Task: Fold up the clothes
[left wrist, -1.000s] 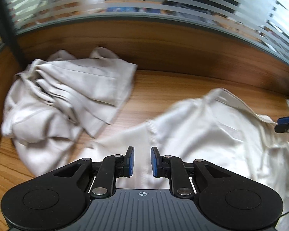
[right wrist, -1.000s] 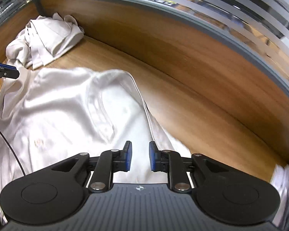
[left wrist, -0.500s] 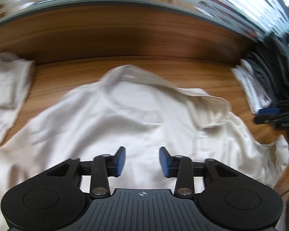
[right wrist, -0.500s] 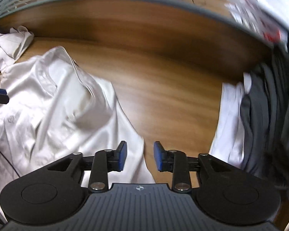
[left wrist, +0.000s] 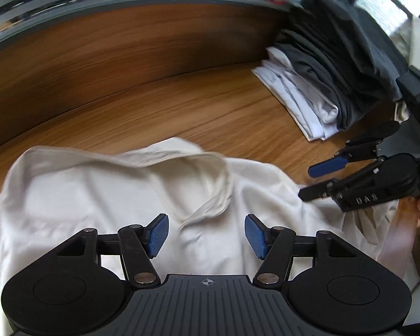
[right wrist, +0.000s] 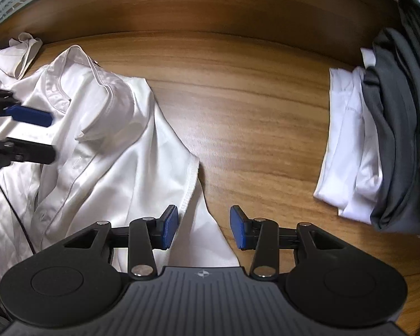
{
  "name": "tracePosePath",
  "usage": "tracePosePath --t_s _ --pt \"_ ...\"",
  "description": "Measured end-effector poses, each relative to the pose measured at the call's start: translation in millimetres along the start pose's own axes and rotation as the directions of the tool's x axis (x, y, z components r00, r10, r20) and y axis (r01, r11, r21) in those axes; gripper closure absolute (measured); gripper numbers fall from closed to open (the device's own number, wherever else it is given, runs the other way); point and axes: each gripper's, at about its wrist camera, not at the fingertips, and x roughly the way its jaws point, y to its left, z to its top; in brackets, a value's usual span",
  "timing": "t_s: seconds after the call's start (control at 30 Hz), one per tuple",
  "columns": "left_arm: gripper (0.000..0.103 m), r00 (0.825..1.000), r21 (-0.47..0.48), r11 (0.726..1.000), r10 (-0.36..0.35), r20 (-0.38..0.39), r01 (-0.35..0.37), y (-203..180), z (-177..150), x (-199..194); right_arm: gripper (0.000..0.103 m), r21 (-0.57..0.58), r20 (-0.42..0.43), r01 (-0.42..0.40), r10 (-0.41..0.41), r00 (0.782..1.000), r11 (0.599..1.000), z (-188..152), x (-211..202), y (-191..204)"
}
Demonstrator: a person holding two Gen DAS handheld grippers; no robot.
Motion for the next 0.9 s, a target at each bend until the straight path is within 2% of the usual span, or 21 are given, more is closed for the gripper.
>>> tracePosePath --t_s 0.13,0.17,0.2,0.23,0.27,0.3,0.5,0.67,0.8,0.9 --pt "0.041 0.998 0.100 0.993 0.067 -0.014 -0.066 -17 11 26 0.057 0.029 -0.006 -0.013 0.013 1.000 0.999 -11 0 -6" --pt "0.046 0.997 0.102 0.992 0.075 -0.014 -0.073 -18 12 28 0.057 0.036 -0.007 -0.014 0.014 1.000 0.999 -13 0 -8" --pt "0.056 0.997 0.101 0.992 0.077 -0.012 -0.076 -19 13 30 0.057 0.043 -0.008 -0.013 0.014 1.000 0.999 -15 0 -9" --pt "0.079 0.998 0.091 0.994 0.068 -0.005 -0.067 -18 14 28 0.057 0.049 -0.007 -0.012 0.012 1.000 0.999 -17 0 -10" --pt "0.094 0.998 0.081 0.995 0.058 0.002 -0.058 -17 14 26 0.057 0.052 -0.006 -0.011 0.012 1.000 0.999 -18 -1 -10" --pt "0.096 0.999 0.071 0.996 0.049 0.009 -0.049 -16 15 24 0.057 0.055 -0.004 -0.011 0.011 1.000 0.998 -19 -2 -11" --pt "0.098 0.996 0.002 0.997 0.076 0.041 -0.076 0 18 -12 0.057 0.054 0.029 -0.005 0.004 1.000 0.999 -14 -9 -9" --pt "0.098 0.995 -0.121 0.990 0.080 0.053 -0.073 26 11 -59 0.057 0.039 0.078 -0.009 0.005 0.997 0.999 -2 -18 -2" --pt "0.098 0.994 -0.208 0.973 0.106 0.001 -0.104 51 -8 -81 0.057 0.012 0.109 -0.015 0.013 0.994 1.000 12 -20 6" --pt "0.098 0.989 -0.257 0.955 0.136 -0.063 -0.148 69 -31 -80 0.057 -0.019 0.117 -0.022 0.024 0.993 1.000 25 -18 14"
